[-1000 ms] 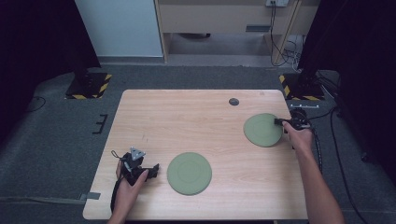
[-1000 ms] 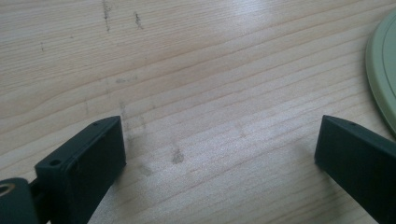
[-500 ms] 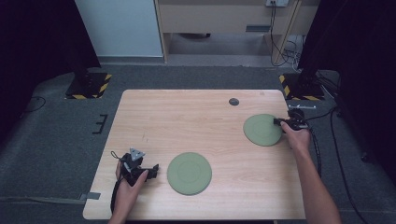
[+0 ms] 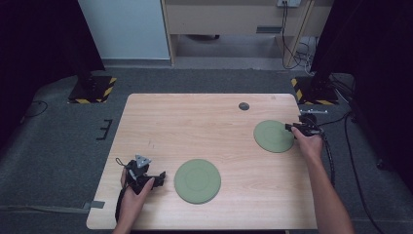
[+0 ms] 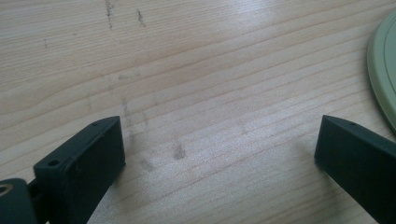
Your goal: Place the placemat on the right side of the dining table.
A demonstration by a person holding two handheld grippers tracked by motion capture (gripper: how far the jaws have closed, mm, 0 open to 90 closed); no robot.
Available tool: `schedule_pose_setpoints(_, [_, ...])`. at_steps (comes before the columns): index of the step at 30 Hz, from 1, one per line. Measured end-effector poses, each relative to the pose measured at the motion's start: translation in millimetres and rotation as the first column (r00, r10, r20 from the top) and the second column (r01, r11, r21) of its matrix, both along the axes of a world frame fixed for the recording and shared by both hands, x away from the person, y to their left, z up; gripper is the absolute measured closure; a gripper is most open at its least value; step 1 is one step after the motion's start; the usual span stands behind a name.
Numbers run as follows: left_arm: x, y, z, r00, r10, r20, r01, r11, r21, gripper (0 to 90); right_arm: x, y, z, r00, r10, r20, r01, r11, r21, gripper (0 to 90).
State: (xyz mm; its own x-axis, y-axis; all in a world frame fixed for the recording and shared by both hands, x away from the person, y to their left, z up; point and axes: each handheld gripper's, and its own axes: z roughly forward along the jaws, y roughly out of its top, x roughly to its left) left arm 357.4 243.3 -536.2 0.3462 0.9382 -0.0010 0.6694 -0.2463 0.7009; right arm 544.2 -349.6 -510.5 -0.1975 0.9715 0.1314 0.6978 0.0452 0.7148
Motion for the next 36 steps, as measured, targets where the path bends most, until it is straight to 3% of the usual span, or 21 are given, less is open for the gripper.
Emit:
schedule_pose_setpoints(13, [0.3, -0.2, 0.0, 1.0000, -0.001, -0.002, 0.001, 1.0000, 0.001, 0.5, -2.4, 9.7, 10.4, 0.9993, -0.001, 0.037, 0.000, 0.9998, 0.021, 29.6])
schedule_pose_setpoints(18, [0.3, -0.1, 0.0, 1.0000, -0.002, -0.002, 0.002, 1.0000, 0.002, 0.4, -5.9, 22.2, 19.2, 0.9977, 0.033, 0.059, -0.036, 0.9978, 0.056, 17.0])
schedule_pose_setpoints(20, [0.4, 0.0, 0.0, 1.0000, -0.004, -0.003, 0.004, 1.0000, 0.002, 0.4, -6.7, 24.2, 20.6, 0.9973, 0.041, 0.061, -0.044, 0.9972, 0.061, 16.1])
schedule_pose_setpoints(22, [0.5, 0.0, 0.0, 1.0000, -0.004, -0.003, 0.004, 1.0000, 0.002, 0.3, -9.9, 31.4, 24.0, 0.9953, 0.076, 0.060, -0.080, 0.9948, 0.063, 11.8])
schedule_pose_setpoints(27, [0.6, 0.0, 0.0, 1.0000, -0.005, -0.003, 0.005, 1.0000, 0.001, 0.3, -15.0, 41.9, 28.3, 0.9912, 0.122, 0.053, -0.125, 0.9905, 0.058, 9.8])
schedule_pose_setpoints(36, [1.3, -0.2, -0.1, 1.0000, -0.007, -0.004, 0.007, 1.0000, 0.002, 0.0, -31.3, 67.7, 40.0, 0.9768, 0.196, 0.087, -0.200, 0.9788, 0.045, 11.1])
